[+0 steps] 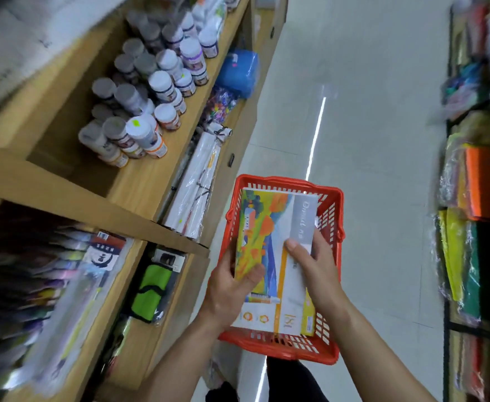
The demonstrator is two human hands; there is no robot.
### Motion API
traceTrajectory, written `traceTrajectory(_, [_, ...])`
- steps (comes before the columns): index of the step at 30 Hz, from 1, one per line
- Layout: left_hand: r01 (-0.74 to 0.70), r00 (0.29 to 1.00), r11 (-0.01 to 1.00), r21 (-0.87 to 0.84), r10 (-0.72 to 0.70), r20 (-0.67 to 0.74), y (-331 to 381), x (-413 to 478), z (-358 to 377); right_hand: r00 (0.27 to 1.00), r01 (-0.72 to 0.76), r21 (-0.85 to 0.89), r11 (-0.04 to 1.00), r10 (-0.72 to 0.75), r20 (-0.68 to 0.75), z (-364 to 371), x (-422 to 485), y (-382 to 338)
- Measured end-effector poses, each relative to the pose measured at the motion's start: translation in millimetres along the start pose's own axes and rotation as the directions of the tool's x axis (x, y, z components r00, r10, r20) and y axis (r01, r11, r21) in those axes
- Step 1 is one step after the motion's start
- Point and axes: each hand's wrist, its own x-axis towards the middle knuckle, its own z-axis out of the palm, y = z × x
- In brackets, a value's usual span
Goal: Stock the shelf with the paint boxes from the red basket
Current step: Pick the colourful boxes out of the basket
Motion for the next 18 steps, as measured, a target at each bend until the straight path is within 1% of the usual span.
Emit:
traceTrajectory(4, [-0.050, 0.976, 0.987, -0.155, 0.015, -0.218, 44.9, -23.3, -23.0, 0.980, -0.009, 0.019, 1.000, 0.005, 0.197, 28.9, -34.0, -18.1])
traceTrajectory(8, [-0.130, 0.942, 0.966, -0.224, 0.049, -0.332, 82.5, -71.3, -53.4, 0.935, 0.002, 0.044, 0.999, -0.018, 0.355, 67.3, -64.8, -49.4])
traceTrajectory(10, [-0.205, 0.916, 0.954, -0.219, 0.108, -0.386, 94.7, -105.7, -69.9, 0.908, 0.032, 0.042, 0.999, -0.046, 0.416, 89.3, -80.1, -68.7])
traceTrajectory(13, [-0.310, 0.859, 0.930, -0.198, 0.185, -0.477, 106.2, -164.4, -95.8, 0.857, 0.083, 0.021, 0.996, -0.082, 0.509, 125.9, -111.7, -88.2])
traceTrajectory(15, [-0.366, 0.815, 0.917, -0.156, 0.235, -0.529, 112.7, -204.7, -113.6, 0.804, 0.134, 0.028, 0.991, -0.125, 0.582, 153.4, -135.4, -96.4])
traceTrajectory(18, [-0.401, 0.720, 0.913, -0.074, 0.264, -0.642, 120.1, -260.2, -143.8, 0.715, 0.207, 0.026, 0.978, -0.169, 0.678, 199.0, -173.2, -107.0])
